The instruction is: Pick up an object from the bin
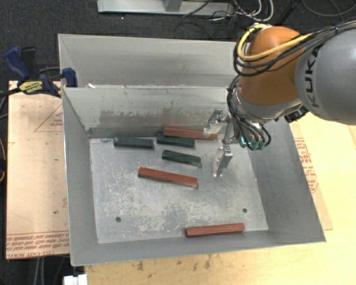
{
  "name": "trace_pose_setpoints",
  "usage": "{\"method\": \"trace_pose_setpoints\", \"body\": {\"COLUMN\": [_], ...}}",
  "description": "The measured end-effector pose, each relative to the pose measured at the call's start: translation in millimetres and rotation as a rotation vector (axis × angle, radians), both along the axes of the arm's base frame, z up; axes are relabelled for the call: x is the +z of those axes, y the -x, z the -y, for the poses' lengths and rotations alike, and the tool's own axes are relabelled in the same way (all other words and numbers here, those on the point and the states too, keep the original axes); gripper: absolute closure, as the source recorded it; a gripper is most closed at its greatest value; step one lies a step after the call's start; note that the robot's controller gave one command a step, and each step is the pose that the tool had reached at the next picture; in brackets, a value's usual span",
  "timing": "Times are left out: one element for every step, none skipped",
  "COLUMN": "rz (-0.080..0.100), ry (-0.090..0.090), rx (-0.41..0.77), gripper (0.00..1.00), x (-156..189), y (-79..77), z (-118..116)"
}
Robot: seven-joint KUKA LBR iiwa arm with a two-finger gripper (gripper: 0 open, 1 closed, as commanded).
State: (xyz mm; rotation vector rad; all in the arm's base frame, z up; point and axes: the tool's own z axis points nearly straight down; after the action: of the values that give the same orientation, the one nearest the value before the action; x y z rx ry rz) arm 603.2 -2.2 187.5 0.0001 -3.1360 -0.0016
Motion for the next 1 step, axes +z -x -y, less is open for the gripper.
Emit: {"method": "trace_pose_setpoints", "body": {"rz": [0.007], "ry": [0.0], "rx": [0.0], "gripper": [0.0], "x": [3.7], "y": [-1.7], "z": [0.0]}}
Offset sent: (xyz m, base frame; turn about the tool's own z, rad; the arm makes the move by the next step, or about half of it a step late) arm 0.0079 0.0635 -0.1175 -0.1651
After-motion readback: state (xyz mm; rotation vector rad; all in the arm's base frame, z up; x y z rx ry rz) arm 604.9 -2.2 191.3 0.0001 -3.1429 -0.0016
